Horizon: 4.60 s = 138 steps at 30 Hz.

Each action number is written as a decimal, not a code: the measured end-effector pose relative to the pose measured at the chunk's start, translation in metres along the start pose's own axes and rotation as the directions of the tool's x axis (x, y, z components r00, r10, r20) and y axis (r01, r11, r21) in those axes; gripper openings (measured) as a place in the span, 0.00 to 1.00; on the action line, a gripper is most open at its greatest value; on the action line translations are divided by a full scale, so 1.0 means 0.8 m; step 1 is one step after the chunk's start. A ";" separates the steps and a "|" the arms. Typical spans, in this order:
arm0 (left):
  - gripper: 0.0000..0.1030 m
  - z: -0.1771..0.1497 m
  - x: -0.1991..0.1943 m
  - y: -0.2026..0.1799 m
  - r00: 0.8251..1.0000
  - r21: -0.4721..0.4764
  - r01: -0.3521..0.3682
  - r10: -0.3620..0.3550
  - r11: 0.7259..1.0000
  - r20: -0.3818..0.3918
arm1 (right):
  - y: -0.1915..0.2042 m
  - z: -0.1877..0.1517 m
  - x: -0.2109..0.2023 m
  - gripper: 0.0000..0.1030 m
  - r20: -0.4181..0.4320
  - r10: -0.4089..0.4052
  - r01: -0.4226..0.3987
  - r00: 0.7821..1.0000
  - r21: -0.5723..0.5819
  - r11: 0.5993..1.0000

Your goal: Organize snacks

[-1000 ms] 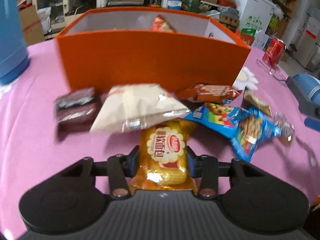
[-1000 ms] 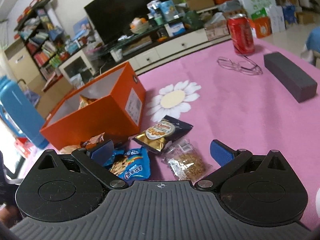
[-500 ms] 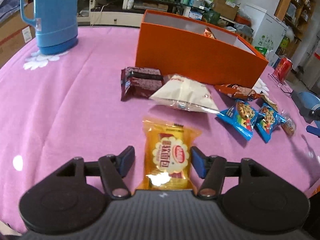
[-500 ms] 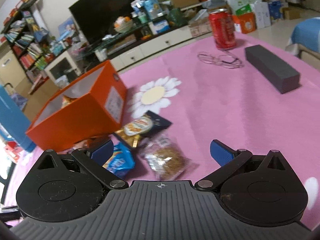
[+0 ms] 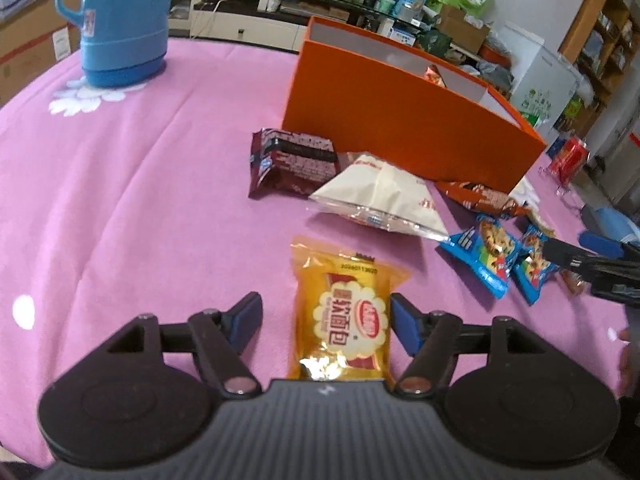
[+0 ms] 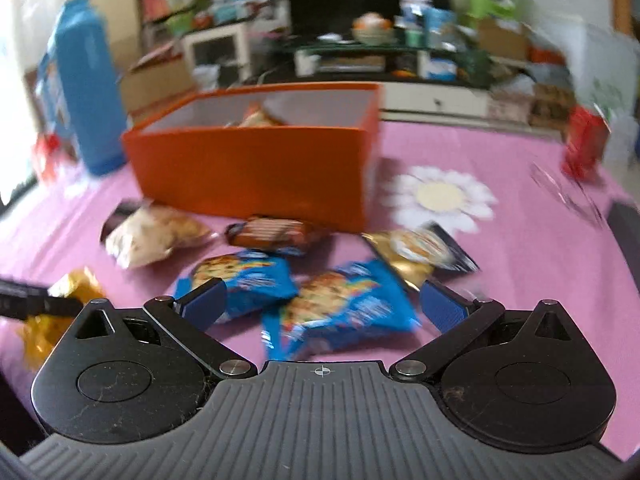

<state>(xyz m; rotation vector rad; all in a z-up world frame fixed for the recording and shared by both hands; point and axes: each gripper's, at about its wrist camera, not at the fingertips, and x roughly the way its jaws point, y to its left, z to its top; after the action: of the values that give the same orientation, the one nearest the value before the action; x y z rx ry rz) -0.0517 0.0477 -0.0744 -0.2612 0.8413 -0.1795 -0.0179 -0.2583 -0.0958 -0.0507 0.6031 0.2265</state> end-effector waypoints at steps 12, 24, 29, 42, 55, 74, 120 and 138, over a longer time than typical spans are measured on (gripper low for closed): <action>0.73 0.002 -0.008 0.010 1.000 -0.023 0.027 -0.026 0.999 0.012 | 0.076 0.035 0.060 0.84 -0.081 0.056 -0.065 0.995 -0.110 0.992; 0.74 -0.006 -0.009 0.001 1.000 0.048 0.010 -0.010 0.999 -0.004 | 0.081 -0.019 0.042 0.59 -0.175 0.116 -0.131 0.978 -0.078 0.988; 0.76 -0.013 -0.005 -0.017 1.000 0.139 0.004 -0.001 0.990 -0.022 | 0.083 -0.059 -0.003 0.71 -0.145 0.078 -0.090 0.986 -0.080 0.993; 0.39 -0.021 -0.001 -0.039 0.994 0.286 -0.109 0.110 0.952 0.012 | 0.082 -0.057 0.003 0.61 -0.134 0.072 -0.084 0.988 -0.087 0.993; 0.64 -0.025 -0.015 -0.022 0.989 0.234 -0.148 0.149 0.961 0.014 | 0.067 -0.062 -0.014 0.75 -0.143 0.095 -0.096 0.985 0.005 0.995; 0.38 0.109 -0.042 -0.052 0.980 0.173 0.039 -0.071 0.984 0.185 | 0.042 0.018 -0.036 0.28 0.009 0.181 -0.181 0.984 0.046 0.982; 0.76 0.055 0.016 -0.061 0.987 0.170 -0.122 0.102 0.978 0.122 | -0.079 -0.031 -0.023 0.87 0.000 -0.020 0.019 1.000 0.288 0.957; 0.64 0.092 0.114 -0.117 0.988 0.397 -0.154 0.151 0.905 0.038 | -0.118 -0.019 -0.014 0.87 0.051 0.100 -0.112 0.994 0.459 0.881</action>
<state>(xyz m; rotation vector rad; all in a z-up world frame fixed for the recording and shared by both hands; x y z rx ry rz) 0.0582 -0.0535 -0.0644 0.1894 0.7959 -0.1995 -0.0138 -0.3540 -0.1041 0.4490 0.6214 0.1841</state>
